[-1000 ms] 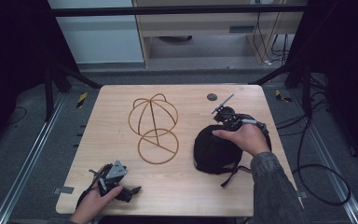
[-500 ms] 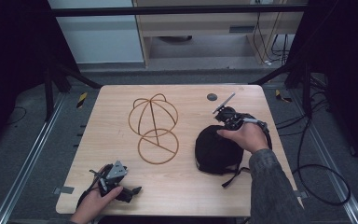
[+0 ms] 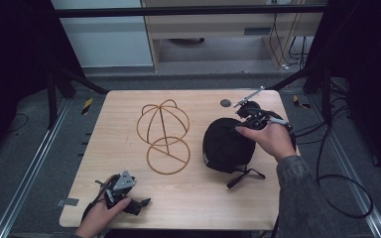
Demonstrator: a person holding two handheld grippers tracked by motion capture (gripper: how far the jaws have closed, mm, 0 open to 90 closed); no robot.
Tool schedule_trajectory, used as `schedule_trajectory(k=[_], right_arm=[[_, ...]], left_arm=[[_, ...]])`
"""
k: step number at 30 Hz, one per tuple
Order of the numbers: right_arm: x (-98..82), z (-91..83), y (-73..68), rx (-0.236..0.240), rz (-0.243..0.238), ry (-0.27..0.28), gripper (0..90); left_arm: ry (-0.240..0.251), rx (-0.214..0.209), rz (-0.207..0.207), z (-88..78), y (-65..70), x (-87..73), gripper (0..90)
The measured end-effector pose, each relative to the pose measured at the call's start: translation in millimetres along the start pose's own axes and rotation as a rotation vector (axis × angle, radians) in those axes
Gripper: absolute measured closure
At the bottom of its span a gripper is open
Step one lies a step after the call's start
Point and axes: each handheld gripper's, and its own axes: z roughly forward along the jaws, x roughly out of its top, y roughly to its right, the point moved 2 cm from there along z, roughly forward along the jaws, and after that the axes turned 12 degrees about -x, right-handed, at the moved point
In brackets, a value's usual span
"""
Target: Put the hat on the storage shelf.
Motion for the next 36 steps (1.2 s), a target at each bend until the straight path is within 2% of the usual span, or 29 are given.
schedule_trajectory(k=[6,8,13,16,21,25,30,36], right_arm=[[8.5,-14.1,-2.0,0.029,-0.01,0.049,74.1],[12.2,-18.0,-2.1,0.023,-0.017,0.046,74.1],[21.7,-31.3,-2.8,0.016,-0.022,0.078,74.1],[29.2,-36.6,1.8,0.015,-0.007,0.091,74.1],[37.6,-42.5,7.2,0.004,-0.01,0.101,74.1],[43.3,-49.2,14.9,0.001,0.014,0.115,74.1],[49.1,-63.6,22.8,-0.014,0.014,0.116,74.1],[55.2,-86.7,35.4,-0.048,0.039,0.136,74.1]], left_arm=[[-0.001,-0.007,0.008,2.4,-2.3,2.8,0.0],[-0.003,-0.008,0.009,2.8,-2.9,3.5,0.0],[-0.004,-0.009,0.011,2.8,-3.0,3.5,0.0],[-0.004,-0.009,0.011,2.8,-3.0,3.5,0.0],[-0.003,-0.009,0.01,2.8,-3.0,3.5,0.0],[-0.003,-0.009,0.01,2.8,-3.1,3.5,0.0],[-0.003,-0.009,0.01,2.8,-3.1,3.5,0.0],[-0.003,-0.01,0.011,2.8,-3.6,3.6,0.0]])
